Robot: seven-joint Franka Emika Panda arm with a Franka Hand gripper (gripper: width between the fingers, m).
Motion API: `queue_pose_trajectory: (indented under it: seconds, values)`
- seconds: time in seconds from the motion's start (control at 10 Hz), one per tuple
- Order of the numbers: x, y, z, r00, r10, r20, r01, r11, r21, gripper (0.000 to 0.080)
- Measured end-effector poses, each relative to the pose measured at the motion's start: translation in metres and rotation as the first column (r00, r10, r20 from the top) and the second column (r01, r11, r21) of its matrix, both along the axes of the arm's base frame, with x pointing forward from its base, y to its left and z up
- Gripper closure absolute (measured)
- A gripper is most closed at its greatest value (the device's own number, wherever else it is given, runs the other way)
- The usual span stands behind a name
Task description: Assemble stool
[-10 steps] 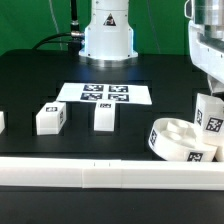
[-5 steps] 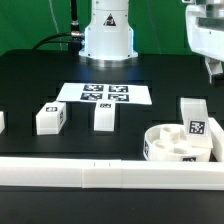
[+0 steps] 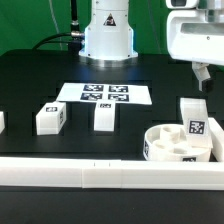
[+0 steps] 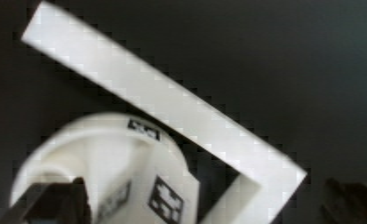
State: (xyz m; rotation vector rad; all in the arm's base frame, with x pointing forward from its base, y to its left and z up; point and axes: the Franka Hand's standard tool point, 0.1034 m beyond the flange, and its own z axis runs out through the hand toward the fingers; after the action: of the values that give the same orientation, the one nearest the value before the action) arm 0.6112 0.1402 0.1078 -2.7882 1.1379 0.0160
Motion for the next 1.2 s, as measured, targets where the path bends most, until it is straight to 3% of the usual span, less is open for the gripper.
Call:
queue_pose_trajectory:
  seconds: [0.4,0.5,0.7,1.0,1.2]
  values:
    - [0.002,0.0,0.0,0.964,0.265,0.032,-0.264,0.964,-0.02,0.0151]
    - [0.002,-0.003,0.001,0.913,0.405,0.042,-0.403,0.914,-0.046,0.0151]
    - [0.006,-0.011,0.003,0.718,0.695,0.04,-0.688,0.716,-0.118,0.0151]
    - [0.009,-0.018,0.005,0.585,0.81,0.039,-0.8,0.585,-0.138,0.0151]
    - [0.009,-0.02,0.003,0.411,0.911,0.033,-0.898,0.411,-0.157,0.0151]
